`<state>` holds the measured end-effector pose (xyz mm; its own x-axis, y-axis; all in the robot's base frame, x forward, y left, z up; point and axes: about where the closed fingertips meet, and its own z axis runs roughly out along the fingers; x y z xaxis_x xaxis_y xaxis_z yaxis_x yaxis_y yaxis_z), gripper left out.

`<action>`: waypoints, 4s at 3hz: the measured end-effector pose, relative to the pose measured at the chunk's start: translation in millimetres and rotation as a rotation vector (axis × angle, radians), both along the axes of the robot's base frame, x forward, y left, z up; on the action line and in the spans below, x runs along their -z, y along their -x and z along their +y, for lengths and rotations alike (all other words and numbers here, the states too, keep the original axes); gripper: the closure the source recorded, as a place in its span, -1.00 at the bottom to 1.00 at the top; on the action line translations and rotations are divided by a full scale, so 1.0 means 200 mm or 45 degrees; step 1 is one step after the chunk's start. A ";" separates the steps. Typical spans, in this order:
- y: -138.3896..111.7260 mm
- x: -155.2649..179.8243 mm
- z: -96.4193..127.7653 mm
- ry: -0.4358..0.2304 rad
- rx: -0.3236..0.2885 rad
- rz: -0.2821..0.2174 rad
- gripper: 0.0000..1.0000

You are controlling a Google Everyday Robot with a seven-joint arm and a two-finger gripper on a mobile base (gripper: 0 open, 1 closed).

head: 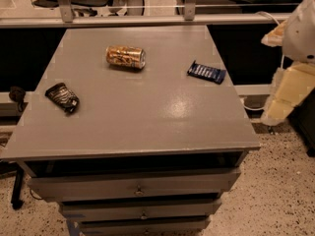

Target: Place orange can upright

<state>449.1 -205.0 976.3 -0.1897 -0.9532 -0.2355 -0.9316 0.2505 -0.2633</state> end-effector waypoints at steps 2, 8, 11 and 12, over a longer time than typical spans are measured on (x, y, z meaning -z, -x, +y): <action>-0.50 0.05 0.53 -0.151 -0.187 -0.134 -1.00; -1.43 0.50 1.56 -0.331 -0.278 -0.077 -1.00; -1.52 0.66 1.62 -0.138 -0.158 0.030 -0.65; -1.53 0.67 1.63 -0.086 -0.126 0.053 -0.19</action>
Offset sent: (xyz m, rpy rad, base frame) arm 0.1682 0.1809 -0.0140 0.1828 -0.1789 0.2455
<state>755.0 120.1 843.2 -0.1069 -0.9499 -0.2936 -0.9624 0.1730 -0.2093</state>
